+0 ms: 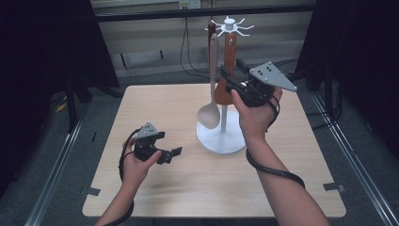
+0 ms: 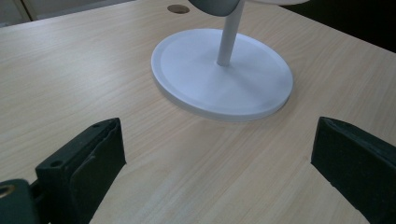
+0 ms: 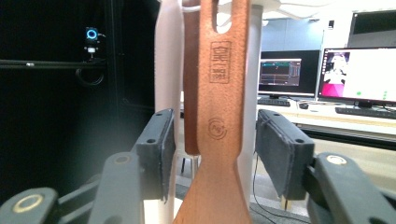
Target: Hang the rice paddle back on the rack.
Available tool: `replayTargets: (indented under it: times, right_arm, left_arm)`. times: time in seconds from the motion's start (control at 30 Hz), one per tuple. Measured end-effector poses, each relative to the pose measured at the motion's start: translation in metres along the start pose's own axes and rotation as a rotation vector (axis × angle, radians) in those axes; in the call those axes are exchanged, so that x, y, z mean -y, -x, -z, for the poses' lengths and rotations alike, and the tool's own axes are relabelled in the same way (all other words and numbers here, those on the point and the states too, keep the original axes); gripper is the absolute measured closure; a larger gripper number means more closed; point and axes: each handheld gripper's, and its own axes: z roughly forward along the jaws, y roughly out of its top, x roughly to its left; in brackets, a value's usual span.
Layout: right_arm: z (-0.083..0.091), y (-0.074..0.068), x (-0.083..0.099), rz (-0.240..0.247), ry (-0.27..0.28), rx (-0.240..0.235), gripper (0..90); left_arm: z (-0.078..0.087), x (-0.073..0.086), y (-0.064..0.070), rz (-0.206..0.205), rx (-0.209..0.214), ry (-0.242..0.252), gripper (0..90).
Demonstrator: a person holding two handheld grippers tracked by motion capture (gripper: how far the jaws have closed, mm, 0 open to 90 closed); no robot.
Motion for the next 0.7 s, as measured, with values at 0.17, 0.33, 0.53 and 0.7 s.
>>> replayTargets:
  times: [0.17,0.33,0.53,0.7]
  right_arm:
    - [0.002,0.0,0.0,-0.002,-0.001,-0.004,42.5]
    - [0.005,0.002,0.003,-0.023,-0.008,-0.024,36.0]
    - [0.009,0.006,0.011,-0.03,-0.006,-0.058,28.5]
    - [0.014,0.01,0.016,-0.046,-0.015,-0.074,23.3]
  left_arm:
    - [0.001,0.0,0.0,0.003,0.0,0.004,2.7]
    - [0.0,0.0,0.0,0.006,0.002,0.002,2.7]
    - [0.0,0.0,0.0,0.008,0.001,0.004,2.7]
    - [-0.002,-0.002,0.0,0.008,0.008,0.006,2.7]
